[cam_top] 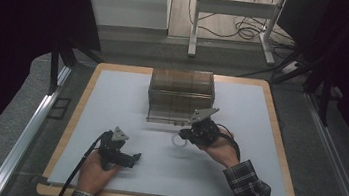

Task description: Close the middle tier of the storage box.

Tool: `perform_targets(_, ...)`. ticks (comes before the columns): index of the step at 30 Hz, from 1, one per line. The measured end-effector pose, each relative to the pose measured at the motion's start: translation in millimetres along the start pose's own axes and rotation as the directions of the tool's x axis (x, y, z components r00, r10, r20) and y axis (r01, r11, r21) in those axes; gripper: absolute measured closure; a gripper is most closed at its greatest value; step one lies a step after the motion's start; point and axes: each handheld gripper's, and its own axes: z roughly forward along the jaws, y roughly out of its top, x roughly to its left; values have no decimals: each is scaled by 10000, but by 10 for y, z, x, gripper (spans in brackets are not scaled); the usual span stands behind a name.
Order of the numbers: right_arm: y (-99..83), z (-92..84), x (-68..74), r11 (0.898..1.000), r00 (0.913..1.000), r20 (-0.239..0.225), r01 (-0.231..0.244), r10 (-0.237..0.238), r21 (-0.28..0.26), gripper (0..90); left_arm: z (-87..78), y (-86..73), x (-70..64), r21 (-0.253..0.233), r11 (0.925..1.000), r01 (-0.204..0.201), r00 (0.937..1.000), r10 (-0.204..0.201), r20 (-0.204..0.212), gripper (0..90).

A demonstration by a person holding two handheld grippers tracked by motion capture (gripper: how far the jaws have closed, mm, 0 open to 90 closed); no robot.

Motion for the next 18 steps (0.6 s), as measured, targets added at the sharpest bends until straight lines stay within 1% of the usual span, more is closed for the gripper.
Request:
perform_targets(9, 50, -8, -21, 9999, 9999, 152, 7, -5, -129, 809, -1, 0, 1, 11, 10000, -13, 10000, 13, 2, 0)
perform_targets(18, 95, -31, -64, 9997, 9996, 261, -104, 110, -233, 809, 0, 0, 1, 11, 10000, -12, 10000, 12, -1, 0)
